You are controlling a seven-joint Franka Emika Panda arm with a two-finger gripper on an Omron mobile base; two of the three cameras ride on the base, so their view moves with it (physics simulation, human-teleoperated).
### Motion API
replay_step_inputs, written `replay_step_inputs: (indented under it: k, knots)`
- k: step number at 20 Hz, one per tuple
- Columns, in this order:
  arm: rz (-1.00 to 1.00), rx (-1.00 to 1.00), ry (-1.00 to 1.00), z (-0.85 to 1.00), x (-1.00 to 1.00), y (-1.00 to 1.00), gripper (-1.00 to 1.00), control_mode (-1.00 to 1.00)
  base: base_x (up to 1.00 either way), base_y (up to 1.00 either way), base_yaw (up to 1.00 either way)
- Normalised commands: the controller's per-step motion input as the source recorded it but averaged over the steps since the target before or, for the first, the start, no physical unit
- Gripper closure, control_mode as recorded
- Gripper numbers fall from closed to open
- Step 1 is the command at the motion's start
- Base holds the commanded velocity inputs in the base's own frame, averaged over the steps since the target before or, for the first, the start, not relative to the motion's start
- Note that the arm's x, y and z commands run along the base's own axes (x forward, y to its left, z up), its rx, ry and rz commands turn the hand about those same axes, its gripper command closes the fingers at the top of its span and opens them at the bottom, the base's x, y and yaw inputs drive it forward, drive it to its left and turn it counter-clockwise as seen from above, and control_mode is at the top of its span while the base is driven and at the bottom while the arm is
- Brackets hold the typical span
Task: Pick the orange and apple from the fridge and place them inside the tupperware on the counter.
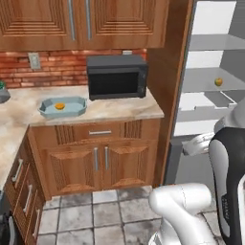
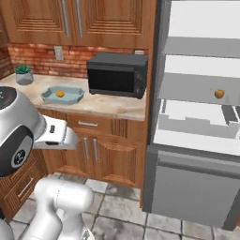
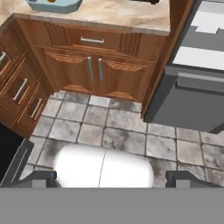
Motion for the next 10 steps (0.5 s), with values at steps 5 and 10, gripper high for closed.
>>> replay_step_inputs:
  k: [5,10]
  knots:
    - [0.00,0.00,0.00,0.00,0.00,0.00,-1.00,1.00,-0.01,-1.00,0.00]
    - [0.00,0.00,0.00,0.00,0.00,0.00,-1.00,1.00,0.00,-1.00,0.00]
